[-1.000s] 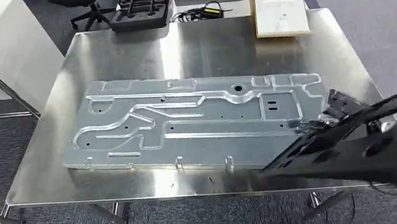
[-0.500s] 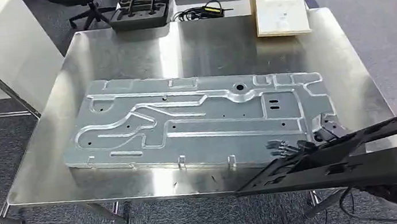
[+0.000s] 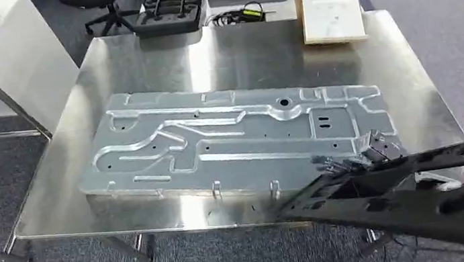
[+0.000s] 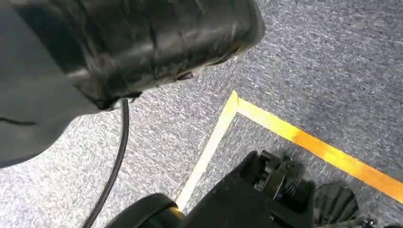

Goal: Take the parts from the cabinet and place them on the table.

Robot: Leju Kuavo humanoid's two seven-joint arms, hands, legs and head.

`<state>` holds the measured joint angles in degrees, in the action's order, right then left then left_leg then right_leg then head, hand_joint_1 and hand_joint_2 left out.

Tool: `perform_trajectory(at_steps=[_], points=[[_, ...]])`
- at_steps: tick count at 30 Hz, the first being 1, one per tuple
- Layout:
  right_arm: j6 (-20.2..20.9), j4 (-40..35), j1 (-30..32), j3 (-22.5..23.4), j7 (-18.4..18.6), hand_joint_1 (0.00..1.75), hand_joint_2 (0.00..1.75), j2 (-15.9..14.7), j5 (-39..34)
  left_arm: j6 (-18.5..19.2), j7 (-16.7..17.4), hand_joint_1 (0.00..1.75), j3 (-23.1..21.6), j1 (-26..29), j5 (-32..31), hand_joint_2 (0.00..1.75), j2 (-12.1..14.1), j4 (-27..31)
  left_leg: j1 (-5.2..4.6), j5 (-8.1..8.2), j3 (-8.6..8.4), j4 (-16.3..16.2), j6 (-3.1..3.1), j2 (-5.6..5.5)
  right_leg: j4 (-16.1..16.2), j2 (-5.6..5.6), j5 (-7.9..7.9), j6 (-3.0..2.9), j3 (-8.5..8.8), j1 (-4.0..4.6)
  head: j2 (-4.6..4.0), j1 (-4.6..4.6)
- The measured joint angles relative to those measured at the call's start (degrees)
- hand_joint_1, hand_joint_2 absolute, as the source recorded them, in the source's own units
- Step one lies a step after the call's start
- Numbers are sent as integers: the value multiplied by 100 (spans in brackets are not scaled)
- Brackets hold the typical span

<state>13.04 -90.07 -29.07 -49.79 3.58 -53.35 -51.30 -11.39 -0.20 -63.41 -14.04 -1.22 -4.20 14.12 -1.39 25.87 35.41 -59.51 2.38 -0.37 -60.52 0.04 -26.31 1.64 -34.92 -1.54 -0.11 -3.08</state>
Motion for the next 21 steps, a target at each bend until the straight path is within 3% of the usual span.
perform_trajectory(at_steps=[2,3,5,6,7,8,9,11,12,15,17,18,20,21], points=[[-245,-114,39,212,-92,0,0,33,-11,-20,0,0,35,1,-2,0,31,0,13,120,53,-130,-83,-3,34,-5,30,-77,11,-39,0,4],[-339,-168,53,354,-138,0,0,52,-18,-33,0,0,50,-1,-2,0,31,0,23,292,162,-372,-137,5,33,-9,33,-111,6,-41,0,-35],[-417,-229,70,585,-175,0,0,81,-28,-48,-4,0,68,7,0,0,37,0,78,731,568,-1259,-207,5,32,-13,37,-126,-7,-41,0,-37],[-421,-251,90,662,-179,0,0,94,-28,-50,-4,0,74,18,0,0,39,0,100,857,746,-1644,-230,5,31,-15,37,-126,-9,-41,0,-42],[-456,-266,124,718,-203,0,0,113,-28,-57,-4,0,85,31,0,0,42,0,116,834,806,-1771,-238,5,31,-16,37,-126,-5,-42,0,-37],[-529,-288,177,780,-254,0,0,140,7,-66,-4,0,107,37,2,0,41,0,132,684,732,-1611,-242,5,31,-15,37,-125,-4,-43,0,-41],[-623,-308,234,848,-335,0,0,164,86,-79,-4,0,122,37,2,0,41,0,144,477,562,-1257,-235,5,30,-13,37,-124,-2,-44,0,-39],[-815,-378,327,1126,-538,0,0,241,309,-129,-4,0,168,36,4,0,44,0,145,34,58,-262,-184,-6,31,-9,34,-109,8,-50,0,-42],[-906,-439,375,1315,-616,0,0,275,437,-144,-7,0,181,33,2,0,44,0,138,104,-44,-42,-153,-13,22,-7,32,-75,-8,-28,0,-37],[-929,-559,496,1795,-608,0,0,341,523,-170,-15,0,212,78,-2,0,48,0,86,62,-34,-15,-83,-12,93,3,77,46,2,-24,0,-37],[-896,-616,565,2078,-590,0,0,347,505,-181,-15,0,214,99,-4,0,55,0,144,-28,-97,142,18,-1,80,-15,37,109,2,-53,0,-24],[-887,-636,579,2207,-588,0,0,354,500,-190,-15,0,218,97,-4,0,57,0,133,-46,-111,174,51,-2,-85,-12,-112,104,-72,-27,0,-19],[-911,-679,614,2442,-588,0,0,384,485,-225,-5,0,249,96,0,0,59,0,119,-49,-101,172,85,3,-949,-5,-567,101,-451,-7,0,-6],[-933,-688,654,2549,-588,0,0,387,454,-245,15,0,267,107,2,0,59,0,103,-46,-100,171,96,3,-1374,-5,-717,107,-646,-6,0,-13]])
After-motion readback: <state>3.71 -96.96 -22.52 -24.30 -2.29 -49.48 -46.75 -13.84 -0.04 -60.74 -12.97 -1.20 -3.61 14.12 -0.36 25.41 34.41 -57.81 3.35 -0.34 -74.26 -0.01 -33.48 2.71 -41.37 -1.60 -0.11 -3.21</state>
